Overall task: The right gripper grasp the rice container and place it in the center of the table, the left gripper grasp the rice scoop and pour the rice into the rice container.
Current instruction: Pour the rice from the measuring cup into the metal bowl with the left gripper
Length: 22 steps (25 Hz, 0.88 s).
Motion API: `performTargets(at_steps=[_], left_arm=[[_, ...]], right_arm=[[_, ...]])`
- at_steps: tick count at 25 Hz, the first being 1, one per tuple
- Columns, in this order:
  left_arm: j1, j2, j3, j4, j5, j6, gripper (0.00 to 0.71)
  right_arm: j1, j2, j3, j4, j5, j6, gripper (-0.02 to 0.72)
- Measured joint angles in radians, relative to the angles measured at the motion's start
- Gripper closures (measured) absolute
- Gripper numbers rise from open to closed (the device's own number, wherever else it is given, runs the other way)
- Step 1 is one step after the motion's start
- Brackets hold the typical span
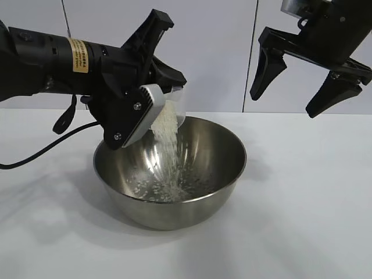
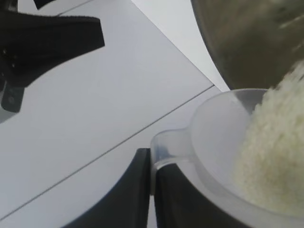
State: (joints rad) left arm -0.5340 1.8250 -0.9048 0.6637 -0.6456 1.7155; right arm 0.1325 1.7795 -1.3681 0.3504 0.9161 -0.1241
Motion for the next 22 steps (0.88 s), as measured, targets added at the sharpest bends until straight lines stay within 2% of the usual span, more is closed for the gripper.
performTargets(at_steps=[6, 22], left_arm=[[0.0, 0.0, -0.009, 0.102, -0.009, 0.017, 0.701], [0.0, 0.0, -0.035, 0.282, 0.013, 0.019, 0.701]], right_arm=[[0.0, 0.0, 0.0, -0.025, 0.001, 0.0, 0.033], [0.0, 0.0, 0.0, -0.027, 0.001, 0.0, 0.033]])
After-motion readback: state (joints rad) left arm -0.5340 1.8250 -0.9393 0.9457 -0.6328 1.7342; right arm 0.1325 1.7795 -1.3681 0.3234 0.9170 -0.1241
